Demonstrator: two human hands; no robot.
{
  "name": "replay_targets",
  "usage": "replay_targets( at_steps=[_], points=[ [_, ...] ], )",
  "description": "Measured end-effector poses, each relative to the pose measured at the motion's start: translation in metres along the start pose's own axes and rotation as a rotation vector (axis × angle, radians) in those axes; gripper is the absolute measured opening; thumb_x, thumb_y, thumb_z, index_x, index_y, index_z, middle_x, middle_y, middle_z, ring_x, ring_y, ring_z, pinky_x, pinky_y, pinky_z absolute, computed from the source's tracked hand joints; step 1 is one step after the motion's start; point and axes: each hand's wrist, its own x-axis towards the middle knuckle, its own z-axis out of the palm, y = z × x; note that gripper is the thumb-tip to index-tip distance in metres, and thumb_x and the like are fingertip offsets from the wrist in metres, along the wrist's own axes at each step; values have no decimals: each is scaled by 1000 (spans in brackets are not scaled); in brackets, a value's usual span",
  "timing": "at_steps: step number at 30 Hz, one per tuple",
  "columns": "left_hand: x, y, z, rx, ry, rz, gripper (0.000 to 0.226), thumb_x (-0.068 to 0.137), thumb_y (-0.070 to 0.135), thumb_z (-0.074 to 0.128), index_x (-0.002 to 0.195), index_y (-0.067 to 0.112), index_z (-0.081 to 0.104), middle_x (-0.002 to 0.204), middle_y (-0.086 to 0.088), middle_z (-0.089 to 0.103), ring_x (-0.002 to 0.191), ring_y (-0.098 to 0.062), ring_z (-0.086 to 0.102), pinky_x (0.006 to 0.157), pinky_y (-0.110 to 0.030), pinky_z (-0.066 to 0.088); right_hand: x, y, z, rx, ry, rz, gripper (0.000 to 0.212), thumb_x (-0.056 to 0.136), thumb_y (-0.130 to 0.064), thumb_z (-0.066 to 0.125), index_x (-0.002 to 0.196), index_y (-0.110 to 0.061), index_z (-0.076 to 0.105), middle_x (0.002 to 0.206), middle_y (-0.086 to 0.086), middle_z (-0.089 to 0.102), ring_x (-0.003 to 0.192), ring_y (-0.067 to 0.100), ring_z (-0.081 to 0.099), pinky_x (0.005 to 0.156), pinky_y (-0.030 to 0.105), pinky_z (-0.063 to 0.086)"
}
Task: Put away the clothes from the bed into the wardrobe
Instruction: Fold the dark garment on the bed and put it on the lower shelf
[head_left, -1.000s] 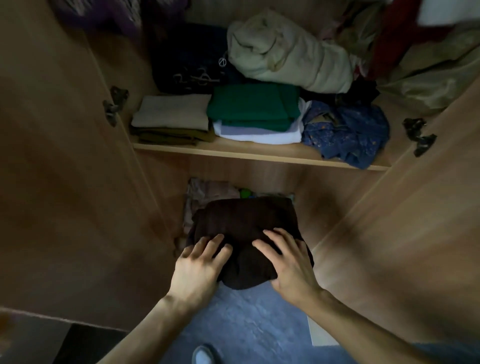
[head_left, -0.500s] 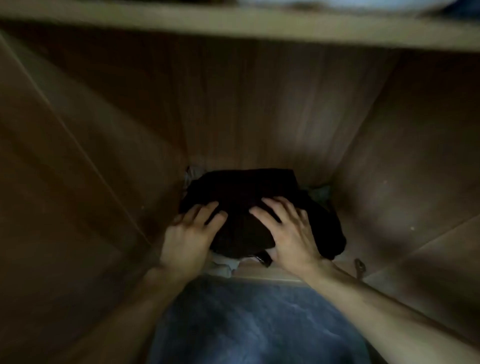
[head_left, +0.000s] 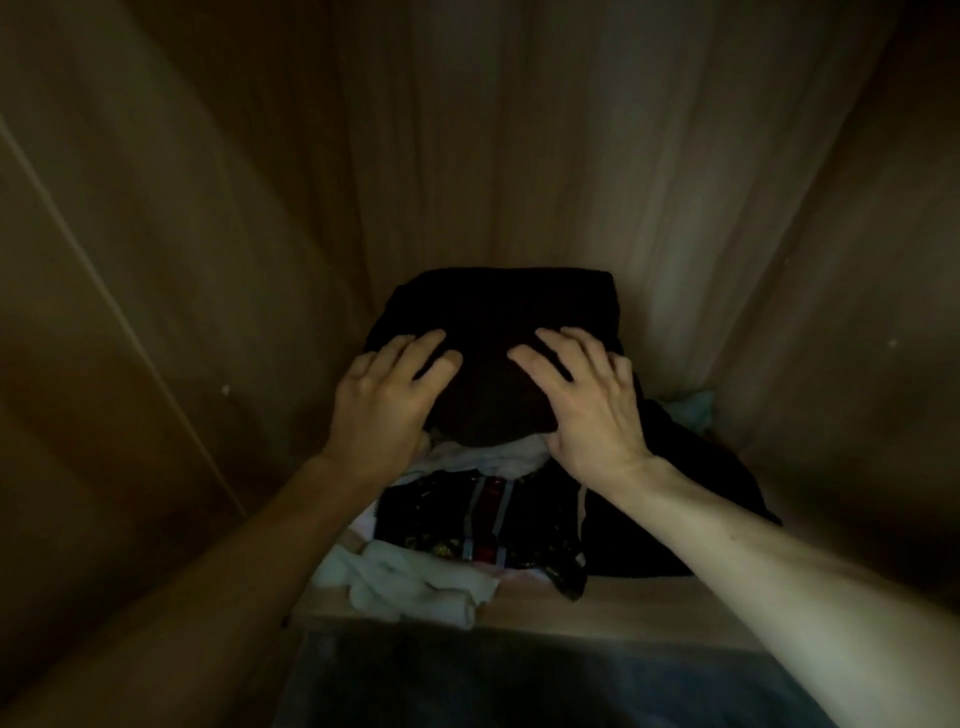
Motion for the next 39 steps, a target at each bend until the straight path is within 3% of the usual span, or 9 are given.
replay_targets(
  at_steps=[3,6,10,14,16,18,20,24,39],
  points=[
    [-10,-1,44,19,50,5,62,65,16,62,126,15,51,139,-15,57,114,-39,62,79,-50,53,-8,9,42,3,19,-13,96,59,-25,84,144,-32,40,149,7,42,136,34,37,94,53,41],
    [-26,1,96,34,-4,-35,80,50,6,81,124,16,51,147,-10,50,119,-38,58,79,-48,50,-30,16,99,30,-10,9,92,61,-31,80,144,-32,40,150,7,40,137,35,36,96,56,41],
    [-68,13,180,63,-291,-70,86,40,5,87,116,19,49,141,-9,56,112,-41,62,73,-54,53,-75,20,184,17,-323,63,103,54,-41,86,142,-37,32,148,4,31,138,32,26,95,58,43],
    [-104,36,227,48,-593,-134,73,51,27,90,114,27,53,144,-1,52,115,-39,60,75,-57,52,-120,18,228,50,-625,103,99,77,-46,73,146,-42,3,160,1,2,146,27,-8,116,56,21],
    [-104,38,223,11,-661,-177,89,43,32,93,120,27,48,150,0,44,123,-37,53,82,-58,50,-123,21,222,70,-621,82,99,79,-46,71,145,-44,-3,160,0,-4,147,25,-12,118,53,17],
    [-100,31,216,-30,-653,-115,99,58,42,86,140,29,32,162,4,15,143,-34,25,105,-59,35,-112,27,209,154,-659,46,101,75,-66,65,147,-47,-3,158,-3,-5,147,26,-8,118,53,14],
    [-92,22,206,-135,-666,-112,109,66,71,69,151,32,13,163,9,-5,149,-26,-3,118,-55,15,-94,33,200,238,-641,68,89,77,-87,36,149,-51,-1,160,-5,-4,149,27,-4,117,56,13],
    [-69,14,212,-174,-602,-170,123,60,93,49,155,38,-7,160,7,-31,144,-25,-35,117,-60,-10,-71,28,216,280,-635,213,83,73,-86,-1,149,-54,-4,164,-7,-13,150,32,-13,116,63,2],
    [-74,6,267,-227,-821,-332,131,49,93,59,151,49,-11,154,17,-38,143,-20,-38,118,-59,-3,-84,25,278,244,-634,255,75,79,-78,6,149,-52,0,164,-10,-15,150,27,-14,117,61,11]
  ],
)
